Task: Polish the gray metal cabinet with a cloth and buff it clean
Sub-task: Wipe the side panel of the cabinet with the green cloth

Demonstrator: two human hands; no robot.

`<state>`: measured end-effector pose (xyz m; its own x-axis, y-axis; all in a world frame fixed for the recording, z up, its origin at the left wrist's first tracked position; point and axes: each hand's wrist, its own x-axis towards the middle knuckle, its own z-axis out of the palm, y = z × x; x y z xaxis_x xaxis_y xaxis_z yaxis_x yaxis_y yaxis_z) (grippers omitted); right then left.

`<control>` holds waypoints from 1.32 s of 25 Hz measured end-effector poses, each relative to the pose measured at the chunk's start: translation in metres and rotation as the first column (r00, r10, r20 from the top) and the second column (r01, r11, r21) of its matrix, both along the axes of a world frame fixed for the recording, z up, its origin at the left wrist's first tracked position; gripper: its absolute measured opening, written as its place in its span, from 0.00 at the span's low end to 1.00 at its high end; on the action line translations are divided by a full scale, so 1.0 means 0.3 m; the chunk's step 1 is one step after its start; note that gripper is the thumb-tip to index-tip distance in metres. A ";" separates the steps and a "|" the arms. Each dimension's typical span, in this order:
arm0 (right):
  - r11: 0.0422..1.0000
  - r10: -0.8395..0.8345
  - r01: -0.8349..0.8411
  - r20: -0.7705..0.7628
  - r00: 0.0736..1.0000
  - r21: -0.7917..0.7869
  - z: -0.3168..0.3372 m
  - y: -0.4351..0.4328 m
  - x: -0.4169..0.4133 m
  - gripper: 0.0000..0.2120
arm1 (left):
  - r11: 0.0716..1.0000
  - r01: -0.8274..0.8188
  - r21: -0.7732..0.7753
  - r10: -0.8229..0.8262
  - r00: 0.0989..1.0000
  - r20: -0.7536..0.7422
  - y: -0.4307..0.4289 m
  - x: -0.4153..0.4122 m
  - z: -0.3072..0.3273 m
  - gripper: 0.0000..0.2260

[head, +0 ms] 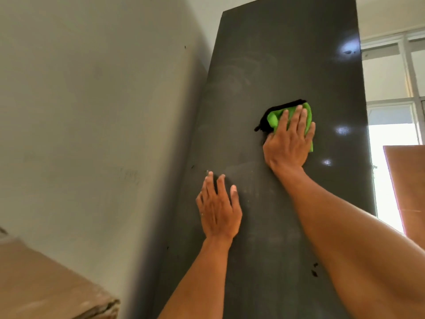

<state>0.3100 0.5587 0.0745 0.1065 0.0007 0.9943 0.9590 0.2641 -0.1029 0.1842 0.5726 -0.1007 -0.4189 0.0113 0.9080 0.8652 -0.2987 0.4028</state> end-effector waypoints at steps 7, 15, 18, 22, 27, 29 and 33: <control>0.972 -0.018 0.167 0.654 0.756 -0.166 -0.171 0.016 -0.320 0.33 | 0.996 0.037 -0.075 -0.034 0.999 0.041 0.025 -0.019 -0.032 0.28; 0.999 -0.008 0.016 0.195 0.981 -0.043 -0.206 -0.025 0.128 0.33 | 0.987 0.077 -0.141 -0.069 0.996 0.058 -0.041 0.039 -0.138 0.28; 0.996 -0.013 0.016 0.035 0.999 -0.082 -0.205 -0.031 0.082 0.33 | 0.983 0.092 -0.159 -0.086 0.995 0.040 -0.044 0.042 -0.169 0.27; 0.990 -0.005 0.060 0.396 0.918 -0.127 -0.295 0.002 -0.191 0.36 | 0.985 0.058 -0.160 -0.054 0.998 0.028 -0.010 0.028 -0.200 0.29; 0.959 0.017 0.213 0.792 0.610 -0.185 -0.398 0.019 -0.348 0.31 | 0.977 0.023 -0.210 -0.001 0.995 0.103 0.042 0.017 -0.306 0.31; 0.968 -0.004 0.191 0.745 0.667 -0.165 -0.366 0.013 -0.281 0.31 | 0.985 0.012 -0.171 0.002 0.997 0.079 0.036 0.020 -0.306 0.27; 0.991 -0.012 0.059 0.366 0.931 -0.117 -0.276 0.015 -0.167 0.32 | 0.992 0.040 -0.122 -0.023 0.989 0.143 0.022 0.037 -0.287 0.27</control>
